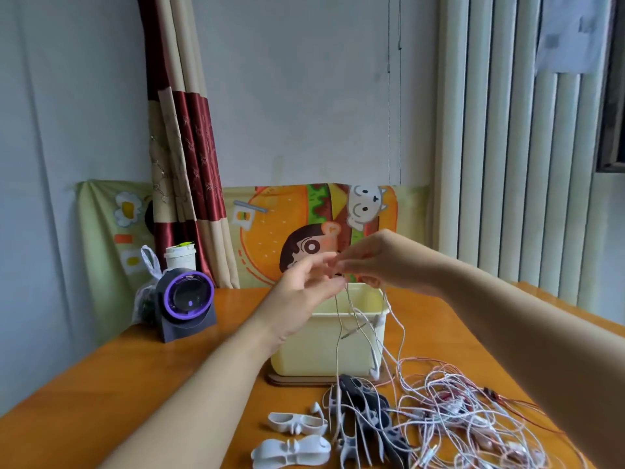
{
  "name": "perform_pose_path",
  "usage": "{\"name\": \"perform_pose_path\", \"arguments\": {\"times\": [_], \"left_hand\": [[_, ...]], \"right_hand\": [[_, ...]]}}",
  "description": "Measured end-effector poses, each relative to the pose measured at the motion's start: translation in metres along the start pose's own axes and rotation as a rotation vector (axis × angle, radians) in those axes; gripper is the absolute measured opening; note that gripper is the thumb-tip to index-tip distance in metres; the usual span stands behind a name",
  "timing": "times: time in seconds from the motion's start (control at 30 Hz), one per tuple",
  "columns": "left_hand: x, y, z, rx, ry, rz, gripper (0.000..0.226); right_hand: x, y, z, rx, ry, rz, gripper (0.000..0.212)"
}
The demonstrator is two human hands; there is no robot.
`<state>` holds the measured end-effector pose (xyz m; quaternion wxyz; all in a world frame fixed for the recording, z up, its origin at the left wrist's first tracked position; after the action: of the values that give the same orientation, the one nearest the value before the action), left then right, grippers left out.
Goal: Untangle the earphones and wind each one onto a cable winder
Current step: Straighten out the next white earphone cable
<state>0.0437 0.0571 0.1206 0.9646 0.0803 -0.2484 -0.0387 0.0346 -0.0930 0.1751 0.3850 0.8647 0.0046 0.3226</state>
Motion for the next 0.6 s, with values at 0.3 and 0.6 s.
{"name": "perform_pose_path", "arguments": {"times": [0.3, 0.6], "left_hand": [[-0.001, 0.008, -0.013, 0.074, -0.017, 0.145, 0.017], [-0.004, 0.036, -0.024, 0.364, -0.136, 0.247, 0.030]], "right_hand": [[-0.014, -0.008, 0.027, 0.085, -0.120, -0.115, 0.024], [-0.034, -0.014, 0.061, 0.087, -0.264, -0.045, 0.013]]}}
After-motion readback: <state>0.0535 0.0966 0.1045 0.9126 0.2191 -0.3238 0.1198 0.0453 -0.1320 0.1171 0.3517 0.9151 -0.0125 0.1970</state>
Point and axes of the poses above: each hand's wrist, its own x-axis towards the middle knuckle, its own y-axis out of the back of the hand, z = x × y, the point moved 3 cm from there along x, towards the middle knuckle, and after that the axes turned 11 degrees about z, right-handed, at the moved point
